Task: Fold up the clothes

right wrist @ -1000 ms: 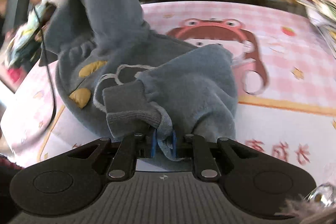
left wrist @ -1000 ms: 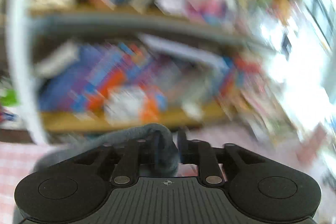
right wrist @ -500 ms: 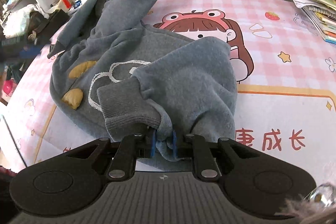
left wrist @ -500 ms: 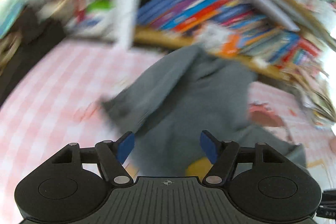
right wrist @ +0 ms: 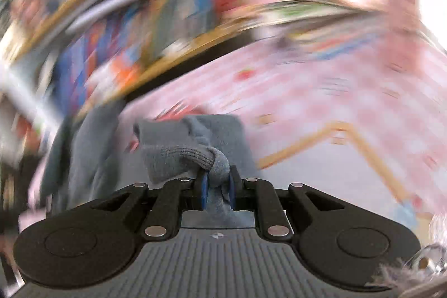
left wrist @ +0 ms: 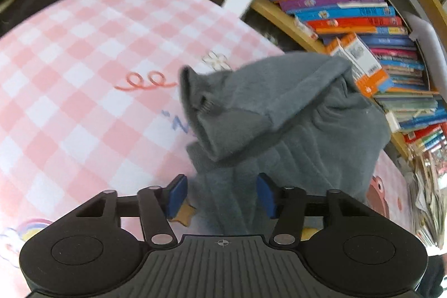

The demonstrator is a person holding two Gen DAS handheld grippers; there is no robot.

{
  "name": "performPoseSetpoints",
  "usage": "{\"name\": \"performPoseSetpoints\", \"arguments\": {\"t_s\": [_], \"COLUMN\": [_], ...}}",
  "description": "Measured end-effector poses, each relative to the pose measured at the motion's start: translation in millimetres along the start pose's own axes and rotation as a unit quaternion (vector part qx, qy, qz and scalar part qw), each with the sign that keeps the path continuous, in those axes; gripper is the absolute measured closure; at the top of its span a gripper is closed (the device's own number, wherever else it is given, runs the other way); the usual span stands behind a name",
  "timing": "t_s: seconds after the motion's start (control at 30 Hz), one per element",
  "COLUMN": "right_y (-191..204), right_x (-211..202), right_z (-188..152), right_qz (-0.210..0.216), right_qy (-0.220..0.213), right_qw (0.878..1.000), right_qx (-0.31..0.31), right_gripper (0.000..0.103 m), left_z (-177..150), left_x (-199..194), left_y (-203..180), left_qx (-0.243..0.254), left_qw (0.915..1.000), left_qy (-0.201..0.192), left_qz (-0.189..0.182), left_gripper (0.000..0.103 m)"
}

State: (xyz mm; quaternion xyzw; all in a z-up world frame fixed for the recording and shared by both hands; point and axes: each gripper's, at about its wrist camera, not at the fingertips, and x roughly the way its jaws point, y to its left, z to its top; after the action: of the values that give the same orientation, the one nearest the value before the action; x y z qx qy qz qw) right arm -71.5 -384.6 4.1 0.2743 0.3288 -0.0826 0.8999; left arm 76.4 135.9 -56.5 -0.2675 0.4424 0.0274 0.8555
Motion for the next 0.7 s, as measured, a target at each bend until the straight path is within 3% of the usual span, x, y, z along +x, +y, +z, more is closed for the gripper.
{"name": "performPoseSetpoints", "arguments": {"t_s": [0.13, 0.33, 0.37, 0.4, 0.47, 0.57, 0.6, 0.7], "right_y": [-41, -52, -52, -52, -52, -47, -44, -33], "right_x": [-4, 8, 10, 14, 21, 29, 31, 36], "right_z": [4, -11, -12, -13, -10, -6, -4, -1], "right_qz": [-0.075, -0.099, -0.103, -0.105, -0.108, -0.104, -0.097, -0.065], "right_qy": [0.000, 0.028, 0.032, 0.035, 0.042, 0.049, 0.049, 0.056], "right_qw": [0.996, 0.993, 0.993, 0.992, 0.992, 0.993, 0.994, 0.996], "right_qx": [0.054, 0.058, 0.055, 0.053, 0.046, 0.033, 0.029, 0.012], "right_gripper": [0.090, 0.090, 0.090, 0.090, 0.090, 0.090, 0.090, 0.090], "left_z": [0, 10, 12, 15, 21, 31, 32, 27], "left_x": [1, 6, 8, 6, -7, -26, -39, -110], "left_y": [-4, 3, 6, 8, 14, 22, 22, 11], "left_qx": [-0.010, -0.066, -0.080, -0.093, -0.115, -0.148, -0.144, -0.062], "left_qw": [0.9998, 0.9976, 0.9966, 0.9955, 0.9918, 0.9828, 0.9802, 0.9675], "left_qy": [-0.010, -0.020, -0.018, -0.021, -0.043, -0.077, -0.097, -0.203], "left_qz": [0.017, 0.012, 0.006, -0.004, -0.034, -0.080, -0.095, -0.138], "left_gripper": [0.052, 0.053, 0.058, 0.074, 0.086, 0.089, 0.089, 0.089]}}
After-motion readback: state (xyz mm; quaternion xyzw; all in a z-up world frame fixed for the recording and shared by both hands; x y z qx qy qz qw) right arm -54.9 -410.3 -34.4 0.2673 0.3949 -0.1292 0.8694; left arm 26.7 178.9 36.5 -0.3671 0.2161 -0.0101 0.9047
